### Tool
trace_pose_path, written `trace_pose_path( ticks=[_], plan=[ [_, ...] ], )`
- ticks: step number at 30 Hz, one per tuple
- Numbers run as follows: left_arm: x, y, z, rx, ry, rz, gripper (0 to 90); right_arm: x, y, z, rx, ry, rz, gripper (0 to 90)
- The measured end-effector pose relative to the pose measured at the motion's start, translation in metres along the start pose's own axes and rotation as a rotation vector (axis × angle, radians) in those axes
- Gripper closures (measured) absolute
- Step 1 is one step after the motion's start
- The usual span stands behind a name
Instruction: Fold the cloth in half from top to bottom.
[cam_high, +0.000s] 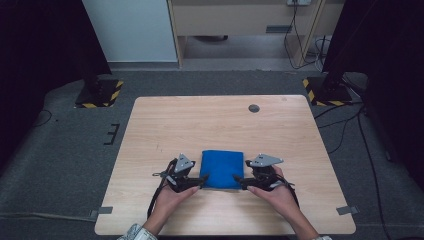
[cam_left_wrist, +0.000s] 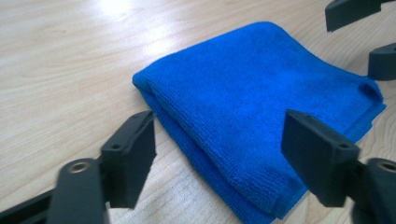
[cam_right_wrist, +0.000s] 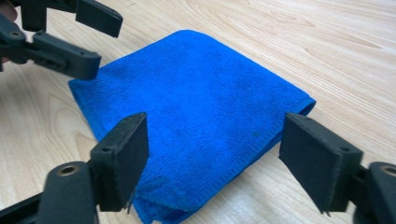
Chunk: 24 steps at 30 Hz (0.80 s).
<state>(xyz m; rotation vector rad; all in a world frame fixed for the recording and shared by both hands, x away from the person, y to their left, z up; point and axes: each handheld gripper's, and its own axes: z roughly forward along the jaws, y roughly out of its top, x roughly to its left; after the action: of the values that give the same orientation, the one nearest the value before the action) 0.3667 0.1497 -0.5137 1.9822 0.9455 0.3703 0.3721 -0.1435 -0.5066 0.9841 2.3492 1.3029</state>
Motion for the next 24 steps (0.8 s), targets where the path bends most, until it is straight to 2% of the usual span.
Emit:
trace_pose_path(
  ticks=[4, 11, 24],
  plan=[
    [0.000, 0.000, 0.000, 0.003, -0.002, 0.006, 17.4, -0.002, -0.001, 0.001, 0.019, -0.014, 0.004, 17.6],
    [0.004, 0.001, -0.001, -0.003, -0.006, 0.009, 11.6, -0.005, 0.000, -0.001, 0.011, -0.019, 0.008, 12.9],
    [0.016, 0.001, -0.007, -0.012, 0.019, 0.004, 8.9, -0.020, -0.002, -0.009, -0.001, -0.048, 0.034, 11.7]
  ],
)
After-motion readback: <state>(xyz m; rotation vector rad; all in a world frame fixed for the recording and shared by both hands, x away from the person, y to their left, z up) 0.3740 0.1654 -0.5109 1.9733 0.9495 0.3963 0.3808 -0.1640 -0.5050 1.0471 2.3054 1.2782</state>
